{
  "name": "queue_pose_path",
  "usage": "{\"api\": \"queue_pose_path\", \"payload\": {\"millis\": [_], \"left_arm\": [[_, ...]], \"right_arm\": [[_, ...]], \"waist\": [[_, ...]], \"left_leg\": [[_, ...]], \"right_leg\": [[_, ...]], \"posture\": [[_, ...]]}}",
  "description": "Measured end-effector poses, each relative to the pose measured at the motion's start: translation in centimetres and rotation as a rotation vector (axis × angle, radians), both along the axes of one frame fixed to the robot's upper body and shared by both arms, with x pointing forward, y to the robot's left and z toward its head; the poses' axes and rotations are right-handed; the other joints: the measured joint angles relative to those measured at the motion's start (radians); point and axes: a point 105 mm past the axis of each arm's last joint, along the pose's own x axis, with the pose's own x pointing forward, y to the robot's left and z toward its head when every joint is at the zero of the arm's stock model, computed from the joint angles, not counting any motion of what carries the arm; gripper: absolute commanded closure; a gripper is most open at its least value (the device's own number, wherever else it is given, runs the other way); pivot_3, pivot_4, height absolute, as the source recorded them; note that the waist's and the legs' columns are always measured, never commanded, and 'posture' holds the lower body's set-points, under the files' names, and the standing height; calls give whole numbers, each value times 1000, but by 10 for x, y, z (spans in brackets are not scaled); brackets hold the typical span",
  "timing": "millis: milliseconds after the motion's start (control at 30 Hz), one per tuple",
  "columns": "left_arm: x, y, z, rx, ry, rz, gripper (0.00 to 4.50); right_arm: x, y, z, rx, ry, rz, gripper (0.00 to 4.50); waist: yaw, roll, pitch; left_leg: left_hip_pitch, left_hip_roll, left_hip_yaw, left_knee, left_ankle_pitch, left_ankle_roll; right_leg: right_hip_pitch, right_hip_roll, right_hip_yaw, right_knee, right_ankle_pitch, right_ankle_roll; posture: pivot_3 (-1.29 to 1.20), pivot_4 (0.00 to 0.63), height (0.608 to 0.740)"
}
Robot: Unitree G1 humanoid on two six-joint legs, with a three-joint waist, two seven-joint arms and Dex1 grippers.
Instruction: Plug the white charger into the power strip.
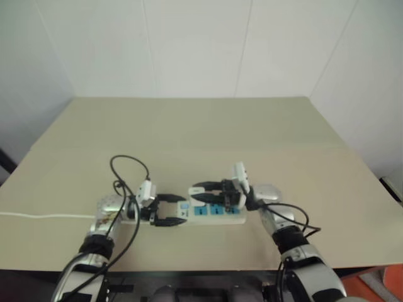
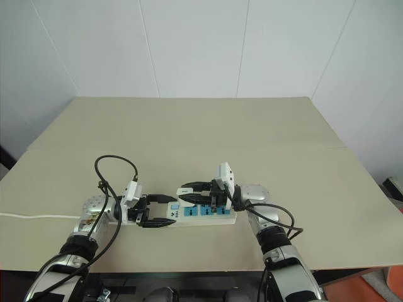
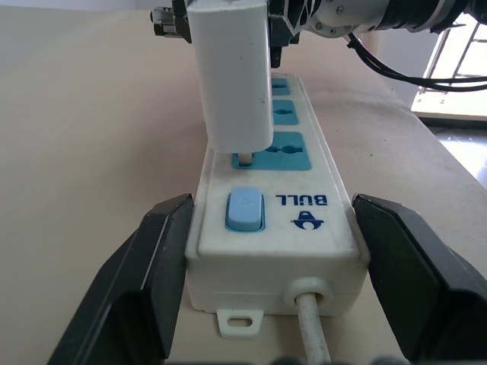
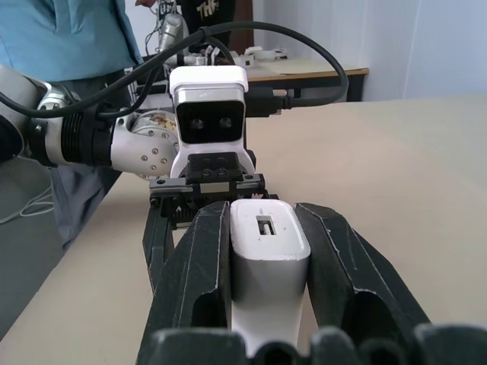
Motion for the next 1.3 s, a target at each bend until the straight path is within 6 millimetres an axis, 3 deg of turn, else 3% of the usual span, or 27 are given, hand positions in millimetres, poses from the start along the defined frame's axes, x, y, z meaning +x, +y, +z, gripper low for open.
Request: {"api": "queue_pose_path", "payload": {"millis": [167, 267, 833, 1000, 1300], "left_arm": [[0, 0, 0, 1, 1, -1, 1363], [0, -1, 0, 0, -1, -4, 1363], [0, -1, -1, 1, -3, -4, 1363], [1, 0, -2, 2, -2, 1, 1363], [1, 3, -6, 10, 12, 17, 1363]], "right_arm": [[1, -5, 0, -20, -5, 12, 3375], [0, -10, -11, -41, 39, 4, 3375], [0, -10, -13, -41, 32, 4, 3375], [0, -9, -15, -42, 3, 4, 3375], [0, -6, -21, -93, -73, 20, 3375]], "waist": [[1, 0, -1], [2, 1, -1], [2, 1, -2], [0, 1, -2], [-10, 1, -3]], "left_leg": [[1, 0, 0, 0, 0, 0], [0, 0, 0, 0, 0, 0], [0, 0, 0, 0, 0, 0], [4, 0, 0, -1, 0, 0], [19, 1, 0, -3, 0, -1]], "right_leg": [[1, 0, 0, 0, 0, 0], [0, 0, 0, -1, 0, -1], [0, 0, 0, -1, 0, 0], [1, 0, 0, -1, -4, 4], [13, -1, 0, -3, -9, -3]], "posture": [[0, 150, 740], [0, 150, 740], [0, 150, 740], [0, 150, 740], [0, 150, 740]]}}
